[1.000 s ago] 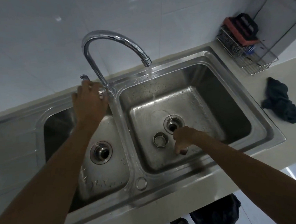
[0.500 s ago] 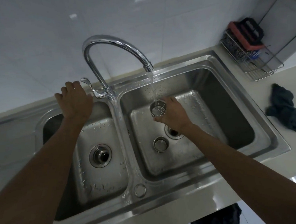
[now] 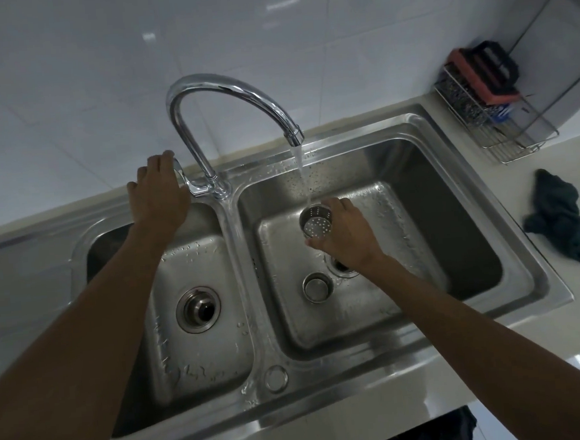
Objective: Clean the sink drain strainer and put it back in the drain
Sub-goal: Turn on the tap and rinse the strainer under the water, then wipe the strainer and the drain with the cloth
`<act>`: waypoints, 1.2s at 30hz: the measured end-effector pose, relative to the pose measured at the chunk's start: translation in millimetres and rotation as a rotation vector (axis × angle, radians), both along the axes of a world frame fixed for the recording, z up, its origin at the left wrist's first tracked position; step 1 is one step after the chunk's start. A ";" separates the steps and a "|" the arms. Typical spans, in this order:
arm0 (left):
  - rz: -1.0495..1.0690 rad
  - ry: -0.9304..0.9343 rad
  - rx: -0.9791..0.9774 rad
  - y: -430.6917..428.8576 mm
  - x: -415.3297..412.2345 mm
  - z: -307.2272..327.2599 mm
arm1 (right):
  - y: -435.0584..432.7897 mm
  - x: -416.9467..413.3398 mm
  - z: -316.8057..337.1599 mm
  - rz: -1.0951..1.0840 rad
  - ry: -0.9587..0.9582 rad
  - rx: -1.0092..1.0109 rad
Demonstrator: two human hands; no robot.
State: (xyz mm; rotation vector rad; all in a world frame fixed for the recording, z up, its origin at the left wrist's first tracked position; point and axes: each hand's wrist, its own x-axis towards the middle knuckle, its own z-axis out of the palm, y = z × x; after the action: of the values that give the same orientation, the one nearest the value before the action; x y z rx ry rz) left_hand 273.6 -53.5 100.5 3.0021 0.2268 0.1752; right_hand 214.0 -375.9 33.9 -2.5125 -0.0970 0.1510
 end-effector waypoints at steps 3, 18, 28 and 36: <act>0.008 -0.006 -0.010 1.1 -0.3 1.2 | -5.9 -25.3 -2.2 0.246 0.005 -0.133; -0.017 -0.092 -0.039 -16.5 -17.3 1.3 | -20.2 -58.7 -49.7 0.829 -0.110 -0.826; -0.008 -0.192 -0.075 -23.8 -24.7 -15.3 | -65.2 -51.8 -69.0 0.290 0.342 -0.472; 0.088 -0.144 -0.247 -39.0 -36.3 -22.0 | -91.1 -46.8 -98.9 0.128 0.494 -0.376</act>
State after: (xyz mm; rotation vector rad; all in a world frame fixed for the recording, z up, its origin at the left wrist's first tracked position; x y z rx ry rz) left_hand 237.3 -92.5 78.5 2.7221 0.3394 0.3436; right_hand 167.2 -466.9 -65.0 -2.7535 -0.0284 0.9078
